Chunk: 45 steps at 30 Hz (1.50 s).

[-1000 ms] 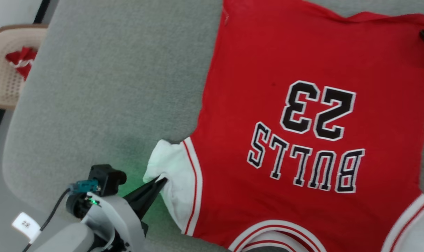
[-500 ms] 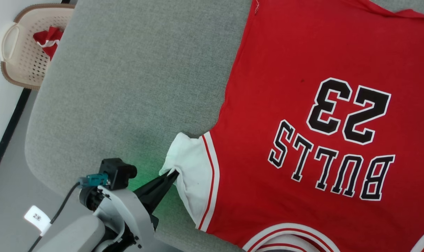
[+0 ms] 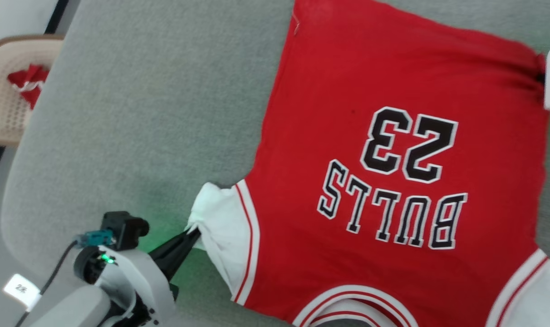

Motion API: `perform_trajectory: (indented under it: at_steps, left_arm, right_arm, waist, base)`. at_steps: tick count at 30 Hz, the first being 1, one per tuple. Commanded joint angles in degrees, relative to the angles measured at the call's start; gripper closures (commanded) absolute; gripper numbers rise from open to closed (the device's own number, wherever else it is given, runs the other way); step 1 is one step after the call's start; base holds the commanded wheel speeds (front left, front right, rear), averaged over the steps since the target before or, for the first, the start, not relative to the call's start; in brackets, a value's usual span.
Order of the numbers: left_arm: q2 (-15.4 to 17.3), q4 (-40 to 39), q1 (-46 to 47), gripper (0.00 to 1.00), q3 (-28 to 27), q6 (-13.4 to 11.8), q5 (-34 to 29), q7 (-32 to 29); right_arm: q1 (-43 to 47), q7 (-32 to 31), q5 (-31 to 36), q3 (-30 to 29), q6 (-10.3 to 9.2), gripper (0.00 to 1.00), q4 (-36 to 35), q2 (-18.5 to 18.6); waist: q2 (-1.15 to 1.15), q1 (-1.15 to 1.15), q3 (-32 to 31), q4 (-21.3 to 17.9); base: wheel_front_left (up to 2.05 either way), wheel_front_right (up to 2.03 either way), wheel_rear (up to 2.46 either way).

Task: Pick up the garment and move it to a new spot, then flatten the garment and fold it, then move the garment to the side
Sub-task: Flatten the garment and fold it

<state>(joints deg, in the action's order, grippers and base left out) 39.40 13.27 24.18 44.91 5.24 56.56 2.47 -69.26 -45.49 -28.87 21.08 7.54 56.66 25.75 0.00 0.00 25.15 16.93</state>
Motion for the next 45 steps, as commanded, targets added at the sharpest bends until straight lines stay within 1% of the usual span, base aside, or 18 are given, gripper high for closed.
perform_trajectory:
  at_steps: [1,5,9,10,14,17,20,25,28,31,35,40,41,42,43,44,45]
  left_arm:
    - [1.03,0.48,-1.22,1.0,-0.57,-1.24,0.71,-0.36]
    - [2.54,-0.47,-2.25,1.0,-1.17,-2.33,1.56,-0.88]
    - [3.98,-2.09,-3.3,1.0,-1.5,-2.87,2.09,-1.37]
    - [3.98,-2.09,-3.3,1.0,-1.5,-2.87,2.09,-1.37]
    - [5.58,-3.53,-4.2,1.0,-1.68,-3.38,2.58,-1.91]
    - [6.53,-4.52,-4.78,1.0,-1.83,-3.94,2.67,-2.2]
    - [7.19,-5.44,-5.32,1.0,-1.82,-4.22,2.93,-2.61]
    - [7.95,-6.53,-5.7,1.0,-1.86,-4.71,3.24,-3.14]
    - [8.38,-7.03,-6.02,1.0,-1.99,-4.95,3.36,-3.3]
    - [8.52,-7.34,-6.16,1.0,-1.97,-5.11,3.47,-3.32]
    - [8.49,-7.25,-6.04,1.0,-1.87,-5.0,3.6,-3.37]
    - [8.24,-6.74,-5.82,1.0,-1.71,-4.53,3.82,-3.49]
    - [8.19,-6.64,-5.8,1.0,-1.7,-4.45,3.89,-3.47]
    - [8.17,-6.53,-5.81,1.0,-1.7,-4.37,3.93,-3.42]
    - [8.17,-6.43,-5.86,1.0,-1.71,-4.31,3.94,-3.36]
    - [8.19,-6.35,-5.93,1.0,-1.72,-4.31,3.92,-3.29]
    - [8.22,-6.3,-6.03,1.0,-1.74,-4.32,3.94,-3.24]
  right_arm:
    - [4.91,-1.61,-2.25,2.18,-0.11,1.0,-2.0,1.16]
    - [10.87,-2.55,-7.78,5.46,-0.11,1.0,-10.82,4.22]
    - [17.77,-2.74,-12.66,6.67,-0.11,1.0,-19.93,8.1]
    - [17.77,-2.74,-12.66,6.67,-0.11,1.0,-19.93,8.1]
    - [25.68,-2.88,-16.07,5.34,-0.11,1.0,-27.82,11.24]
    - [32.5,-3.28,-17.73,3.97,-0.11,1.0,-33.04,12.49]
    - [39.76,-2.89,-19.05,1.31,-0.11,1.0,-37.16,12.82]
    - [51.6,-1.97,-18.89,-3.51,-0.11,1.0,-41.72,11.26]
    - [57.48,-0.73,-17.56,-6.52,-0.11,1.0,-43.82,9.35]
    - [62.11,0.9,-15.56,-8.81,-0.11,1.0,-44.68,6.44]
    - [65.07,4.59,-13.38,-9.64,-0.11,1.0,-43.46,3.26]
    - [64.39,8.8,-10.57,-9.06,-0.19,1.0,-38.93,0.53]
    - [64.23,9.46,-10.03,-8.84,-0.26,0.94,-38.22,0.41]
    - [63.98,10.04,-9.76,-8.82,-0.29,0.54,-37.68,0.25]
    - [63.67,10.14,-9.6,-8.72,-0.3,0.37,-37.26,0.18]
    - [63.55,9.96,-9.39,-8.55,-0.3,0.06,-37.01,0.14]
    - [63.45,9.58,-9.31,-8.48,-0.29,0.0,-37.05,0.2]
  waist:
    - [0.0,0.0,-3.59,-3.93]
    - [0.0,0.0,-6.21,-6.91]
    - [0.0,0.0,-8.32,-9.5]
    - [0.0,0.0,-8.32,-9.5]
    - [0.0,0.0,-9.91,-11.87]
    - [0.0,0.0,-10.85,-13.67]
    - [0.0,0.0,-11.59,-15.22]
    - [0.0,0.0,-12.29,-17.06]
    - [0.0,0.0,-12.41,-17.86]
    - [0.0,0.0,-12.38,-18.29]
    - [0.0,0.0,-12.19,-18.6]
    - [0.0,0.0,-12.21,-18.77]
    - [0.0,0.0,-12.25,-18.78]
    - [0.0,0.0,-12.28,-18.81]
    - [0.0,0.0,-12.34,-18.83]
    - [0.0,0.0,-12.39,-18.87]
    - [0.0,0.0,-12.44,-18.91]
  base:
    - [0.0,0.0,0.0]
    - [0.0,0.0,0.0]
    - [0.0,0.0,0.0]
    - [0.0,0.0,0.0]
    - [0.0,0.0,0.0]
    - [0.0,0.0,0.0]
    - [0.0,0.0,0.0]
    - [0.0,0.0,0.0]
    - [0.0,0.0,0.0]
    - [0.0,0.0,0.0]
    - [0.0,0.0,0.0]
    - [0.0,0.0,0.0]
    - [0.0,0.0,0.0]
    - [0.0,0.0,0.0]
    - [0.0,0.0,0.0]
    - [0.0,0.0,0.0]
    - [0.0,0.0,0.0]
